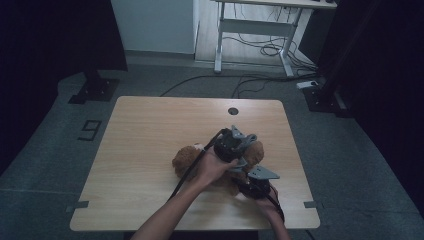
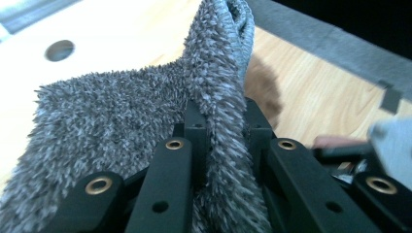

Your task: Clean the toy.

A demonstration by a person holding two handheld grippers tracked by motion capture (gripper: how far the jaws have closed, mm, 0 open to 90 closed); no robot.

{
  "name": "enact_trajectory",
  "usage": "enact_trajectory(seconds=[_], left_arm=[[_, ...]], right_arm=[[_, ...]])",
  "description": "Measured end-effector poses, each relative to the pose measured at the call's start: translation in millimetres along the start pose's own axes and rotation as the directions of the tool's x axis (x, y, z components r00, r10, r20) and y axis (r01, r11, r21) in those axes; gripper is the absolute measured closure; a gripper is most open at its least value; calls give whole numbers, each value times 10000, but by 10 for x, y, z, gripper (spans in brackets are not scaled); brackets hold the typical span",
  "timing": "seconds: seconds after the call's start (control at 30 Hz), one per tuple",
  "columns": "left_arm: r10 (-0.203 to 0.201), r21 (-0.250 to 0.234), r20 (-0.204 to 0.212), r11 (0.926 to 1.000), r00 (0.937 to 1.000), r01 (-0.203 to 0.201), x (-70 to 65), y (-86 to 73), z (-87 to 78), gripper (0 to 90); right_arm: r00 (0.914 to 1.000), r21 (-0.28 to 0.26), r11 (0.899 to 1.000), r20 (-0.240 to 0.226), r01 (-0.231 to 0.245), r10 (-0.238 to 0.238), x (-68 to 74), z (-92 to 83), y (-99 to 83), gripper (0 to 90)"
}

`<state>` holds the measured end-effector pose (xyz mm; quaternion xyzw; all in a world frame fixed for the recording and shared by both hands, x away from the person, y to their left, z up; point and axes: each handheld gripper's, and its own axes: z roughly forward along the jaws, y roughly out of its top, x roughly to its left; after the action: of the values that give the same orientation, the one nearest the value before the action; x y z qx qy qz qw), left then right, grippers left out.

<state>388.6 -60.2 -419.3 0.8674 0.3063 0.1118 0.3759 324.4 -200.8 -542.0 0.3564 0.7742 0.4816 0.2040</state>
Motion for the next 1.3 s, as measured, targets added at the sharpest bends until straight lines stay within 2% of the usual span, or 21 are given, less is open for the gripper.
enact_trajectory(seconds=[0.07, 0.1, 0.17, 0.23, 0.37, 0.47, 0.53, 0.63, 0.8, 0.9, 1.0, 1.1, 1.3], left_arm=[[121, 466, -135, 9988, 9998, -114, -11, -34, 144, 775], [131, 475, -170, 9988, 9998, -123, 6, -69, 177, 775], [-128, 353, -70, 9993, 9999, 131, 53, -96, 148, 776], [-122, 403, -294, 9991, 9995, 134, 110, -123, 80, 776], [15, 410, -850, 9992, 9964, 20, 239, -244, -101, 776], [59, 385, -1251, 9993, 9921, -11, 356, -405, -258, 776], [-143, 220, -1298, 9996, 9914, 173, 462, -533, -373, 776], [-635, -254, -985, 9978, 9931, 612, 578, -676, -550, 777], [-754, -913, -1163, 9937, 9904, 649, 644, -793, -831, 776], [-954, -1124, -1460, 9905, 9847, 793, 715, -908, -971, 776], [-1104, -1012, -1913, 9906, 9753, 923, 798, -1115, -1043, 777], [-1470, -838, -1818, 9875, 9723, 1336, 887, -1337, -1041, 779], [-2221, -1129, -1651, 9722, 9609, 2053, 976, -1717, -1064, 779]], right_arm=[[10000, 8, 10000, 22, 33, -33, 2, -1, 0, 596], [10000, 46, 10000, 22, 30, -30, 3, -2, 0, 596], [10000, 53, 10000, -12, -2, 2, -2, 1, -4, 594], [10000, 36, 10000, -14, 18, -18, -1, 5, 0, 594], [10000, 45, 10000, 6, 17, -17, 0, 6, 3, 594], [10000, 42, 10000, -10, -36, 36, -10, 5, 0, 593], [9999, -7, 9999, -38, -102, 102, -13, 9, 0, 593], [9999, -22, 9999, -40, -100, 100, -6, 17, 6, 593], [9999, -7, 9999, -58, -157, 157, -13, 18, 2, 593], [9997, 3, 9997, -103, -224, 224, -22, 18, 1, 593], [9994, -3, 9995, -138, -307, 307, -37, 19, -3, 593], [9991, 2, 9993, -176, -375, 375, -48, 16, -10, 593], [9994, 27, 9995, -146, -327, 327, -37, 21, -10, 595]])
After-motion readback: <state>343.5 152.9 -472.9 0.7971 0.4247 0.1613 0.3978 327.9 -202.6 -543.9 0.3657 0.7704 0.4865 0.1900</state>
